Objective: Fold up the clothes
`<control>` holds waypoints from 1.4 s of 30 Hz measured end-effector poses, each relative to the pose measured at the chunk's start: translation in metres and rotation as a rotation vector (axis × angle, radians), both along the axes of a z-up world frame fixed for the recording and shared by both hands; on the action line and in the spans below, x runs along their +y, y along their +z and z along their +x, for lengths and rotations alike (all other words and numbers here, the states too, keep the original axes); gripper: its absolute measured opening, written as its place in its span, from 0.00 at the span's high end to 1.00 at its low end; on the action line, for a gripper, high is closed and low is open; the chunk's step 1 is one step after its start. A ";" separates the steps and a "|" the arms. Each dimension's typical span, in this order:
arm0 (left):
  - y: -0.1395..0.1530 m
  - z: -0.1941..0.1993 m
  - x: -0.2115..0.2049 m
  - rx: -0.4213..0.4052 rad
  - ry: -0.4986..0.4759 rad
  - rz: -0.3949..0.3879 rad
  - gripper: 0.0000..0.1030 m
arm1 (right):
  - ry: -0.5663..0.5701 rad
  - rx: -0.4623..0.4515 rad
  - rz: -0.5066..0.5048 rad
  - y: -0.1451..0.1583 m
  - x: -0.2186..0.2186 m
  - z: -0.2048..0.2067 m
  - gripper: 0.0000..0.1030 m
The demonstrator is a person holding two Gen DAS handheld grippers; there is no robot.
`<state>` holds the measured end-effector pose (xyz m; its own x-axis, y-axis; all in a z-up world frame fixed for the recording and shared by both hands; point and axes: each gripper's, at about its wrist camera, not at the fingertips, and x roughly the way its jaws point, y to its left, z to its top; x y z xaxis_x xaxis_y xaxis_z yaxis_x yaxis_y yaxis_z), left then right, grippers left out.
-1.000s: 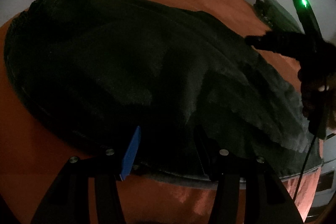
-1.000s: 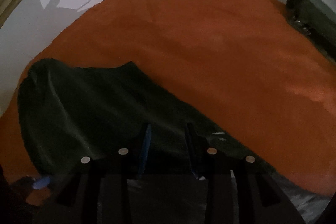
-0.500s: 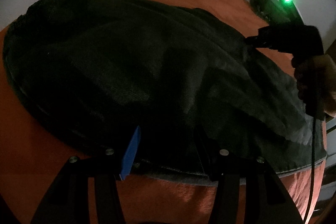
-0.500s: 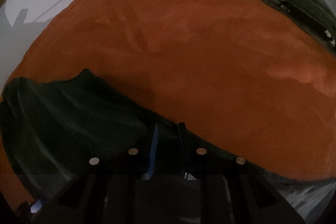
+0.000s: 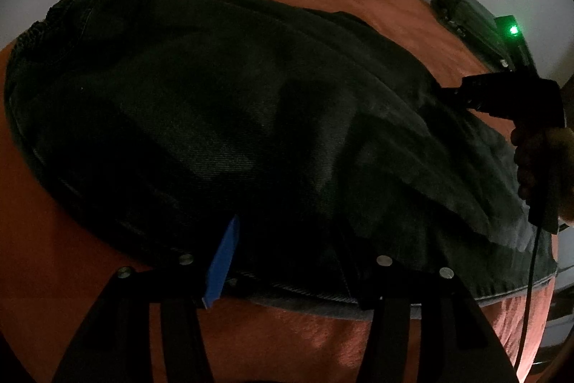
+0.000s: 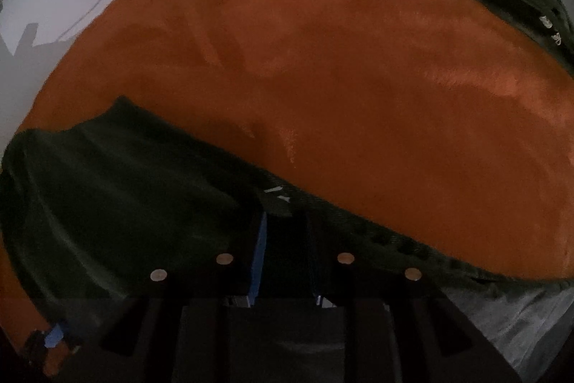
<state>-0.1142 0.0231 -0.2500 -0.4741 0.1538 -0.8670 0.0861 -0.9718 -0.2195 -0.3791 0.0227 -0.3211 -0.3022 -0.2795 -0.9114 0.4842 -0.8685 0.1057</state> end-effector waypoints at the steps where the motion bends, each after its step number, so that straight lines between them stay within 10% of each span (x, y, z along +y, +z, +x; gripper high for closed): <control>1: 0.000 0.001 -0.001 0.001 0.000 0.005 0.46 | -0.002 0.011 -0.010 0.005 0.000 0.003 0.82; 8: 0.000 0.006 -0.004 0.000 0.004 0.006 0.46 | 0.162 0.094 0.083 0.003 -0.040 0.025 0.78; 20: 0.000 0.007 -0.007 0.002 -0.018 -0.006 0.44 | -0.003 0.069 -0.083 0.005 -0.018 0.074 0.78; 36: 0.000 -0.003 0.013 0.005 -0.006 -0.036 0.32 | -0.037 0.056 -0.011 -0.011 0.004 0.072 0.78; 42: -0.001 -0.002 0.013 0.005 0.000 -0.032 0.32 | 0.007 0.036 -0.014 -0.018 -0.017 0.072 0.51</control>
